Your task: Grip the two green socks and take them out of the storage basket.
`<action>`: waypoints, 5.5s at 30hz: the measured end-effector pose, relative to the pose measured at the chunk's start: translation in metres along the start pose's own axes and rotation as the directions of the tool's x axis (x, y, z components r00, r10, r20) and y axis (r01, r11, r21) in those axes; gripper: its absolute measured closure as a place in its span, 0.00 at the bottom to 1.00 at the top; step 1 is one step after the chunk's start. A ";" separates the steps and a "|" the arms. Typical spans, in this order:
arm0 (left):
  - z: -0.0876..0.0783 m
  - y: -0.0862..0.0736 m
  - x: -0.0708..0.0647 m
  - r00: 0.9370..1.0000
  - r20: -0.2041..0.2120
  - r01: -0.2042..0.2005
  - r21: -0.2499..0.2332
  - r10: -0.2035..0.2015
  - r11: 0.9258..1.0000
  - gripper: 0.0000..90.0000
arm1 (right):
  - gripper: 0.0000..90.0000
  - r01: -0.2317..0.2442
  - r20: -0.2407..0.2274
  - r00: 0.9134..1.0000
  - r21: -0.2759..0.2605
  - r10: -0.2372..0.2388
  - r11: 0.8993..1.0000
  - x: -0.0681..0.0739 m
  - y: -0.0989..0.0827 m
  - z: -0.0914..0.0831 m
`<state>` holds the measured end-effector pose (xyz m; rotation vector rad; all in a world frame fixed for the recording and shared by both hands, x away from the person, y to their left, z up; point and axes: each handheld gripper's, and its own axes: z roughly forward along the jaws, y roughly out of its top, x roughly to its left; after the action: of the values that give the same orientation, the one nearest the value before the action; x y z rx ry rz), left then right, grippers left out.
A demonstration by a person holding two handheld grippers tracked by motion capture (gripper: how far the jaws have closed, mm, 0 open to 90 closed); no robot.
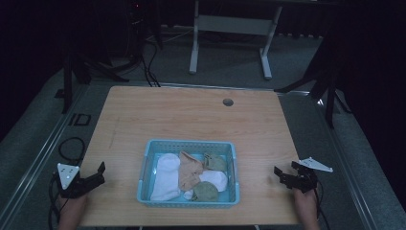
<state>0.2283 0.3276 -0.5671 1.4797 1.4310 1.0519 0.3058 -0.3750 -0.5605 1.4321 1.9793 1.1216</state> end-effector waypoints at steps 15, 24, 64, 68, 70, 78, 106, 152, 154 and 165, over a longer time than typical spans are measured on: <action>0.000 0.000 0.000 1.000 0.002 0.000 0.002 0.000 1.000 0.00 | 0.15 0.062 -0.016 0.998 0.030 -0.061 0.998 0.005 0.001 0.003; 0.000 0.000 0.000 1.000 0.003 0.000 0.004 0.000 1.000 0.00 | 0.15 0.135 -0.123 0.984 0.051 -0.128 0.990 0.009 0.002 0.004; 0.001 0.001 0.000 1.000 0.004 -0.007 0.014 0.007 1.000 0.00 | 0.15 0.519 -0.519 0.783 0.242 -0.342 0.820 0.042 0.037 -0.008; 0.001 0.001 0.000 1.000 0.005 -0.004 0.014 0.004 1.000 0.00 | 0.14 0.569 -0.542 0.755 0.264 -0.369 0.779 0.051 0.040 -0.010; 0.001 0.001 0.000 1.000 0.005 -0.005 0.015 0.004 1.000 0.00 | 0.14 0.583 -0.548 0.746 0.262 -0.378 0.769 0.053 0.042 -0.011; 0.001 0.001 0.000 1.000 0.006 -0.005 0.015 0.005 1.000 0.00 | 0.14 0.643 -0.587 0.688 0.222 -0.426 0.733 0.068 0.057 -0.021; 0.001 0.001 0.000 1.000 0.008 -0.003 0.016 0.003 1.000 0.00 | 0.14 0.705 -0.650 0.577 0.090 -0.495 0.704 0.140 0.105 -0.035; 0.002 0.001 0.000 1.000 0.008 -0.010 0.022 0.009 1.000 0.00 | 0.48 0.826 -0.717 0.427 0.063 -0.551 0.560 0.226 0.097 0.033; 0.001 0.001 0.000 1.000 0.008 -0.011 0.022 0.010 1.000 0.00 | 0.54 0.836 -0.739 0.414 0.078 -0.531 0.543 0.229 0.095 0.037; 0.001 0.001 0.000 1.000 0.012 -0.011 0.020 0.010 1.000 0.00 | 0.58 0.872 -0.742 0.386 0.099 -0.548 0.479 0.243 0.089 0.049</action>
<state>0.2297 0.3280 -0.5668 1.5065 1.4306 1.0366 0.3048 -0.1210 -0.4909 0.0456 3.0728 0.6802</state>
